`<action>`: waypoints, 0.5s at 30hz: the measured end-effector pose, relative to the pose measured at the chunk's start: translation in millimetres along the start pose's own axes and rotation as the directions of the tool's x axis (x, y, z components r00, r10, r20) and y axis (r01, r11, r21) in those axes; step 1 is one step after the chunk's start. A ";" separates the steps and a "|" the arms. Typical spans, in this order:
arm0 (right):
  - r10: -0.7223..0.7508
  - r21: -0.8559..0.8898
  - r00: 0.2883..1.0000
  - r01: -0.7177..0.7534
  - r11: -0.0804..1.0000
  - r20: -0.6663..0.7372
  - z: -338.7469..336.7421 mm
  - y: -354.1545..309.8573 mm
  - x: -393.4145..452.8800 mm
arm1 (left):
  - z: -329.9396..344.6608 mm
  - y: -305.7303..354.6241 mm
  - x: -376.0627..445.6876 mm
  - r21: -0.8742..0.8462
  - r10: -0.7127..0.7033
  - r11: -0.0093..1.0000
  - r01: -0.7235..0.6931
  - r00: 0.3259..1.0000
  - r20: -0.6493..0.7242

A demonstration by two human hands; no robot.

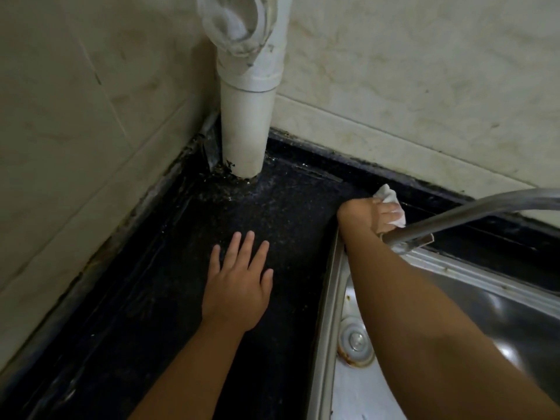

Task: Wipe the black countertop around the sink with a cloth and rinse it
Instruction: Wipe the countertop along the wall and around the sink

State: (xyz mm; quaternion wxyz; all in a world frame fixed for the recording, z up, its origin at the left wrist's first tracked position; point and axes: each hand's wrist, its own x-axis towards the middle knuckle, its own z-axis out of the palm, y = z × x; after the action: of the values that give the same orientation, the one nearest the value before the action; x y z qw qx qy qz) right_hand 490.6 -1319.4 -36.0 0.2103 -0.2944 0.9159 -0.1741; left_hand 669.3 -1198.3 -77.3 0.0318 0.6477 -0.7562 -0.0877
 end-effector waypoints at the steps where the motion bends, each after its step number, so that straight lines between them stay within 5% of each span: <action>1: -0.006 -0.053 1.000 0.006 0.999 0.012 1.4 -0.8 -1.7 | -0.3 0.4 0.6 0.007 0.006 1.000 -0.006 1.000 0.009; 6: -0.087 -0.150 0.992 0.100 0.984 0.093 7.1 1.6 1.4 | -3.2 2.1 0.1 0.021 -0.007 1.000 0.005 0.994 0.105; 15: 0.010 -0.108 0.998 -0.003 0.994 0.064 3.6 -7.6 7.7 | -3.9 5.5 -1.0 0.055 -0.040 0.998 0.032 0.987 0.154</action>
State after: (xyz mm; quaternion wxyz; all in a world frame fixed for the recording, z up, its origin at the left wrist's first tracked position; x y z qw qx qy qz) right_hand 490.2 -1330.6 -37.9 0.2242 -0.3078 0.9176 -0.1139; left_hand 664.8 -1196.9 -72.4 -0.0456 0.6530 -0.7466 -0.1185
